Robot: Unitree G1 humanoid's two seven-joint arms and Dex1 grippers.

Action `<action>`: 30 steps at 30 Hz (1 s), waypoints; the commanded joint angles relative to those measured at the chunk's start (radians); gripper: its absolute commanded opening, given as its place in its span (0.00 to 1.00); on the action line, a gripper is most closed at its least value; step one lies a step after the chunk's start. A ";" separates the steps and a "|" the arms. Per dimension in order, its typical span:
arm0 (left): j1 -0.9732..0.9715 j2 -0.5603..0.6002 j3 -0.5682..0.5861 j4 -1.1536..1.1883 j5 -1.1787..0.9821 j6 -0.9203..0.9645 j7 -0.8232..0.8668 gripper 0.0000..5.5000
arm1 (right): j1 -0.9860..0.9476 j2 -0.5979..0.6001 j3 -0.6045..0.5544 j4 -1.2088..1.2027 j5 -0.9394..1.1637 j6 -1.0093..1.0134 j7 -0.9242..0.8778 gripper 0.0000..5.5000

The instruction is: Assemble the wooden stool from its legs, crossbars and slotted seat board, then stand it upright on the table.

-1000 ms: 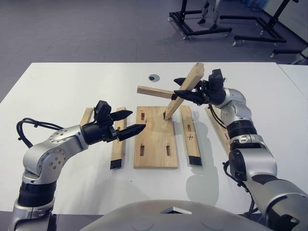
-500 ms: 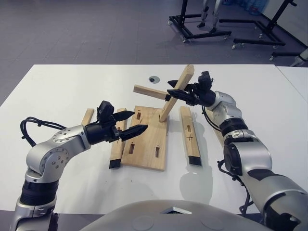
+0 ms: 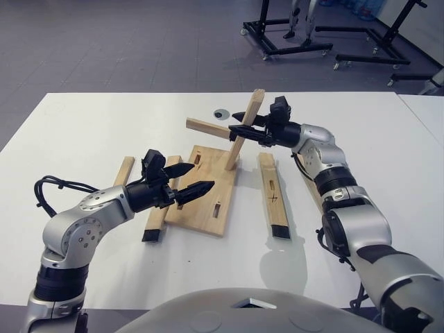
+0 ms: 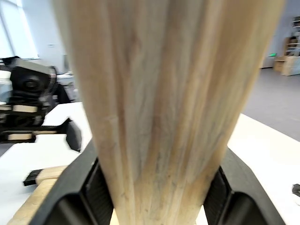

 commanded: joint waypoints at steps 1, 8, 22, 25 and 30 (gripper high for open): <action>0.006 -0.009 0.000 -0.011 0.016 -0.016 0.020 0.95 | 0.153 -0.028 0.146 0.048 -0.248 0.085 -0.182 0.38; 0.013 -0.018 0.000 -0.006 0.023 -0.022 0.021 0.95 | 0.172 -0.037 0.175 -0.026 -0.190 0.196 -0.144 0.38; 0.029 -0.030 -0.010 -0.009 0.037 -0.029 0.019 0.95 | 0.136 -0.001 0.050 -0.158 -0.124 0.285 -0.166 0.77; 0.024 -0.039 -0.011 -0.008 0.040 -0.033 0.027 0.95 | 0.133 -0.024 0.040 -0.192 -0.139 0.300 -0.161 0.85; -0.050 -0.048 0.030 0.009 0.011 -0.033 0.041 0.95 | 0.244 -0.121 0.057 -0.424 -0.144 0.370 -0.106 0.85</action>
